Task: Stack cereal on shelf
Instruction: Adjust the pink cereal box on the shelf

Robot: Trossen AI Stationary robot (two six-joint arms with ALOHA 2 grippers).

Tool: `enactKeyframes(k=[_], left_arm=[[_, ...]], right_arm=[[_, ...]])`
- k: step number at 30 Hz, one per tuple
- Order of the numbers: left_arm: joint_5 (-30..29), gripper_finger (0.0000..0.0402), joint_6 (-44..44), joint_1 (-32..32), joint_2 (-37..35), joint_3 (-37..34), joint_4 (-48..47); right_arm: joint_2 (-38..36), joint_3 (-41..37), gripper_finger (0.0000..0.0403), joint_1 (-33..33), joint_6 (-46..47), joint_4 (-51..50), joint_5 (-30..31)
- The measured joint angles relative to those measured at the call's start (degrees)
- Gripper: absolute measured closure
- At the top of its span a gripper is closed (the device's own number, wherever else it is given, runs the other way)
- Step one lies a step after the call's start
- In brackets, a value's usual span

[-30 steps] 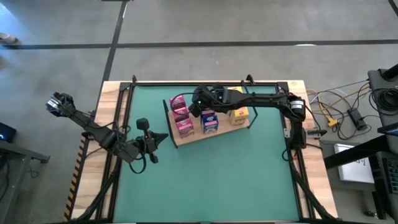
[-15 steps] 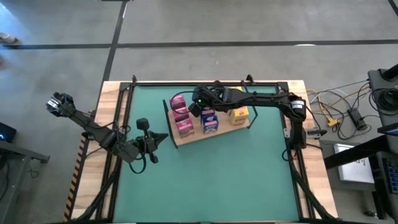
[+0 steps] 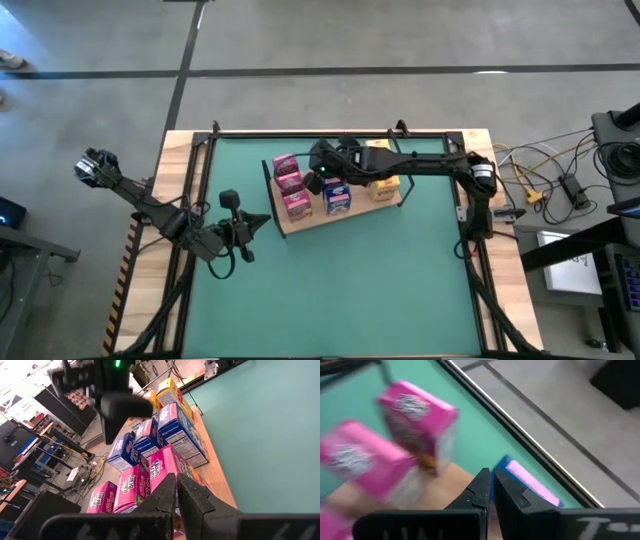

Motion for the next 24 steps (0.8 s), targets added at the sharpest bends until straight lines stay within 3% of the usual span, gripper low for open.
enactKeyframes(k=[8, 16, 24], left_arm=[[0.00, 0.0401, -0.92, 0.01, 0.00, 0.00, 0.24], [0.00, 0.0401, -1.76, 0.01, 0.00, 0.00, 3.43], [0.00, 0.0401, -2.00, 0.01, 0.36, 1.47, 6.29]], right_arm=[[-3.91, -3.05, 0.0390, 7.39, -5.50, 0.47, 0.01], [-9.43, -13.64, 0.0390, 13.66, -4.04, 4.17, 0.11], [-17.20, -29.59, 0.0390, 20.86, -5.40, 21.15, 0.07]])
